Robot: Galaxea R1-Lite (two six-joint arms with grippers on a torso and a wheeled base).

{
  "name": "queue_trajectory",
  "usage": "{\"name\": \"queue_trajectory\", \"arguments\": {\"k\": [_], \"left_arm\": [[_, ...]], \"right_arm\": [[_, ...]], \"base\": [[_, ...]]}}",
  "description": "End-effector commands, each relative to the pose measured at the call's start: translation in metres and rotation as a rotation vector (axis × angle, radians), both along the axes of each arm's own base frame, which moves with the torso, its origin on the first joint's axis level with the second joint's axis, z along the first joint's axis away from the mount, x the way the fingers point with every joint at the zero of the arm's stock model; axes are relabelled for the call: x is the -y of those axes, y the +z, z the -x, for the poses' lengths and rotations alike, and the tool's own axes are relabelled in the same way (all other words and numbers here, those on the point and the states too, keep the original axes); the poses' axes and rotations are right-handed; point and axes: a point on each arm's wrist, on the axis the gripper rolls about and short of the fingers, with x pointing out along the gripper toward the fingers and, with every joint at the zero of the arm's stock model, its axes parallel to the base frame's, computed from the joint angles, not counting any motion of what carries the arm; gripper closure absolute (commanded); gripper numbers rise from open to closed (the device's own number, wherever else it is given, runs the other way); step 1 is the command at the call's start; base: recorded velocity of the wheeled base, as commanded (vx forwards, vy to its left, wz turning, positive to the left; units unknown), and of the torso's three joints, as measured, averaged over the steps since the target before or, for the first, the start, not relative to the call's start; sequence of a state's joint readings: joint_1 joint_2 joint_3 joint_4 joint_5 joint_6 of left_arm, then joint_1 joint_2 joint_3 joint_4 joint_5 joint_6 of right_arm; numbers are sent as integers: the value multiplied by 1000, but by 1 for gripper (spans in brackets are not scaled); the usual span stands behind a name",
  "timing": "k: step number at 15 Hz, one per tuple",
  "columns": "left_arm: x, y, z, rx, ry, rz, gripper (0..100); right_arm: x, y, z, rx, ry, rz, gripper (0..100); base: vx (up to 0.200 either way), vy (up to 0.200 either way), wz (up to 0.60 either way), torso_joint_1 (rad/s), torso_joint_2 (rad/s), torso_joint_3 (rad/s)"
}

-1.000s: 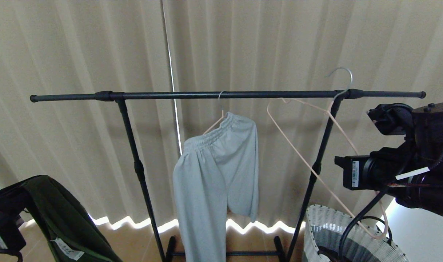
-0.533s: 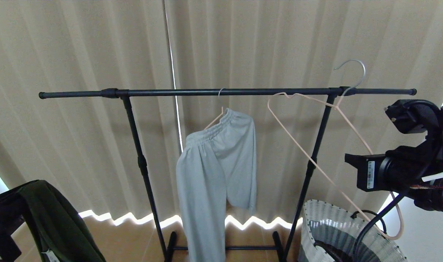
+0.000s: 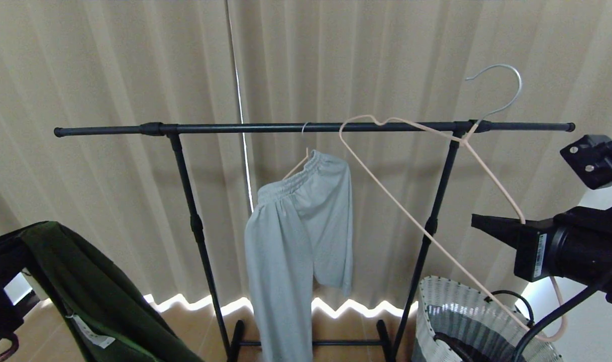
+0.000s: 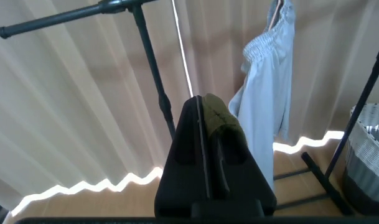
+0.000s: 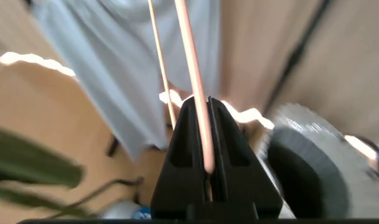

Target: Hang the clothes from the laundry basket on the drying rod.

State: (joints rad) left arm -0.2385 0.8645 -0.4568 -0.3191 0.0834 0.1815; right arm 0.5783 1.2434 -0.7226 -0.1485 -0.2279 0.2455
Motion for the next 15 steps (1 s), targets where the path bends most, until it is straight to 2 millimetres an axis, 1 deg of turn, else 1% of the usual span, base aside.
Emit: {"name": "queue_trajectory", "arguments": {"k": [1, 2, 4, 5, 6, 7, 8, 9, 10, 12, 13, 15], "left_arm": [[7, 9, -29, -66, 2, -16, 100], [10, 17, -39, -81, 2, -19, 100], [18, 29, -59, -119, -15, -20, 100], [22, 30, -69, -142, -19, -24, 100], [24, 30, -73, -149, -19, -26, 100], [31, 30, -86, -168, -19, -37, 100], [34, 30, -91, -172, -3, -39, 100], [38, 33, -99, -173, 50, -34, 100], [42, 34, -107, -171, 114, -27, 100], [45, 34, -117, -163, 194, -29, 100], [46, 34, -120, -153, 199, -25, 100], [47, 35, -121, -134, 194, -15, 100]], "right_arm": [[-6, 1, -5, 19, 52, -31, 100], [-10, 2, -9, 39, 102, -62, 100], [-17, -1, -15, 54, 186, -68, 100], [-24, -1, -15, 56, 219, -67, 100], [-28, -1, -14, 55, 239, -67, 100], [-43, 0, -6, 50, 314, -68, 100], [-49, -2, -2, 39, 348, -63, 100], [-60, -7, 5, 20, 407, -54, 100], [-67, -9, 13, 11, 452, -52, 100], [-75, -15, 27, -11, 520, -48, 100], [-78, -18, 33, -25, 547, -52, 100], [-82, -20, 39, -50, 566, -67, 100]], "base": [[0, 0, 0, 0, 0, 0], [0, 0, 0, 0, 0, 0], [0, 0, 0, 0, 0, 0], [0, 0, 0, 0, 0, 0], [0, 0, 0, 0, 0, 0], [0, 0, 0, 0, 0, 0], [0, 0, 0, 0, 0, 0], [0, 0, 0, 0, 0, 0], [0, 0, 0, 0, 0, 0], [0, 0, 0, 0, 0, 0], [0, 0, 0, 0, 0, 0], [0, 0, 0, 0, 0, 0]]}}
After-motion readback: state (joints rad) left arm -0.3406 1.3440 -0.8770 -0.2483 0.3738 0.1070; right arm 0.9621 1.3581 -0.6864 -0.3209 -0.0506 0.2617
